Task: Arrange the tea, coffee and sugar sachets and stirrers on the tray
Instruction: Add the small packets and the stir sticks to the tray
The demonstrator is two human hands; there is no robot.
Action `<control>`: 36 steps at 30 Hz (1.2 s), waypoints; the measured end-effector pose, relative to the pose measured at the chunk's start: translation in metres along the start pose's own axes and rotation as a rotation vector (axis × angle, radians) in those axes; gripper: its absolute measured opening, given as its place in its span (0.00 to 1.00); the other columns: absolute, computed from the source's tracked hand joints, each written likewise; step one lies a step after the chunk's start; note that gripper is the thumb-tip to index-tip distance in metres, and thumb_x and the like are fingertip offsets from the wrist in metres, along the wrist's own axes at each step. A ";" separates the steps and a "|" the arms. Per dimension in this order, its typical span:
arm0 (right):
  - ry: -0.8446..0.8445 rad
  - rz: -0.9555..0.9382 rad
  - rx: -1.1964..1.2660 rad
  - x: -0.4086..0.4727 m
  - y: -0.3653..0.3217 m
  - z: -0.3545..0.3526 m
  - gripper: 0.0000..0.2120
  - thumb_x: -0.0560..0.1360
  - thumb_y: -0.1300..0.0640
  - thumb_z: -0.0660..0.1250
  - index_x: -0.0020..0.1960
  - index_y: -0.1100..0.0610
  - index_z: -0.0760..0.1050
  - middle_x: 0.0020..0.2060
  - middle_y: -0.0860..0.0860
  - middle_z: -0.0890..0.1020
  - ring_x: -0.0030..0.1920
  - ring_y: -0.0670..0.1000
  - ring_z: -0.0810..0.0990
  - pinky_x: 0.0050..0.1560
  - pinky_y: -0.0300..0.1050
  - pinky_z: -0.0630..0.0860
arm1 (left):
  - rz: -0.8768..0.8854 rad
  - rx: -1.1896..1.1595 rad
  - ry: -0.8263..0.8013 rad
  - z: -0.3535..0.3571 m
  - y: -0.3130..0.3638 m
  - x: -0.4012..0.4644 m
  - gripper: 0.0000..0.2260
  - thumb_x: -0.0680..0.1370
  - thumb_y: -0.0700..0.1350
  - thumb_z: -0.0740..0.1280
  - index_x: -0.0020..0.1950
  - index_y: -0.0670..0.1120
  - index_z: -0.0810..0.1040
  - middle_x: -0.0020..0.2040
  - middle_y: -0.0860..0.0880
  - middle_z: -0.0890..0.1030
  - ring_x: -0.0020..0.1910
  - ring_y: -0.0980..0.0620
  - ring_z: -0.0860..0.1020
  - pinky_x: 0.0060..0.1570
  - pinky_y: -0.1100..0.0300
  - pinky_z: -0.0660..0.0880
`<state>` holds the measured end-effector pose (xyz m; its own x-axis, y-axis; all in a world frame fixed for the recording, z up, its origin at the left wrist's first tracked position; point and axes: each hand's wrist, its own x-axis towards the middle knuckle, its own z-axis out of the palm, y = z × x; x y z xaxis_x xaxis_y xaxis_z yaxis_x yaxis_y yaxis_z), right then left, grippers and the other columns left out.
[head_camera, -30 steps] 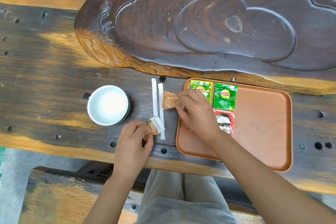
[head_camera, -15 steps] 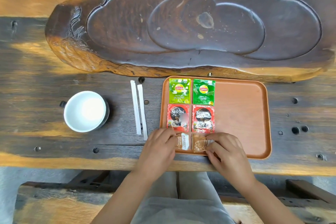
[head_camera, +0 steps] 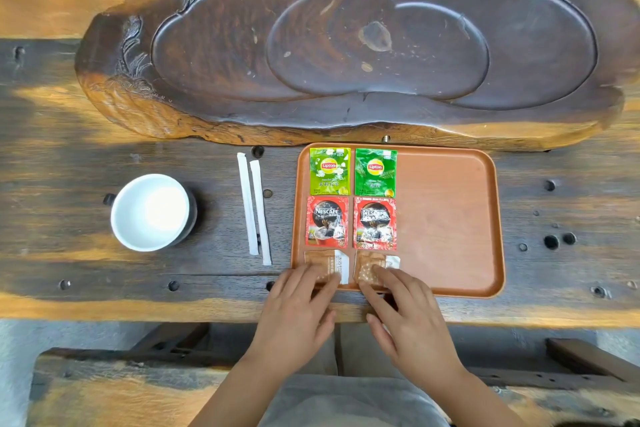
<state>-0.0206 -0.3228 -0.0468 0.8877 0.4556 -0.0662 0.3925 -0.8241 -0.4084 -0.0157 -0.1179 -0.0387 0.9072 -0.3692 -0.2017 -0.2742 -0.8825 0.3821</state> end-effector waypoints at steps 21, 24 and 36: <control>0.041 0.115 0.092 0.039 -0.016 -0.021 0.13 0.74 0.52 0.60 0.51 0.57 0.79 0.46 0.53 0.79 0.48 0.55 0.76 0.50 0.47 0.69 | -0.217 -0.197 0.237 -0.023 -0.011 -0.003 0.16 0.73 0.49 0.62 0.59 0.48 0.74 0.54 0.47 0.77 0.54 0.51 0.72 0.55 0.60 0.67; 0.055 0.132 0.210 0.088 -0.042 -0.021 0.09 0.71 0.56 0.65 0.47 0.59 0.79 0.43 0.54 0.79 0.43 0.56 0.78 0.41 0.48 0.76 | -0.534 -0.278 0.366 -0.041 -0.036 0.012 0.14 0.75 0.48 0.62 0.58 0.45 0.76 0.53 0.47 0.78 0.54 0.52 0.71 0.54 0.65 0.64; -0.245 0.149 -0.050 0.182 -0.096 0.011 0.19 0.50 0.51 0.82 0.29 0.61 0.77 0.32 0.55 0.77 0.33 0.56 0.77 0.24 0.40 0.67 | -0.793 -0.265 0.297 -0.042 -0.081 0.052 0.09 0.72 0.43 0.70 0.49 0.41 0.77 0.48 0.45 0.77 0.46 0.46 0.75 0.38 0.55 0.72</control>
<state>0.1003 -0.1571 -0.0298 0.8542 0.3907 -0.3430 0.2786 -0.9010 -0.3325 0.0673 -0.0531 -0.0421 0.8540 0.4458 -0.2680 0.5202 -0.7361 0.4330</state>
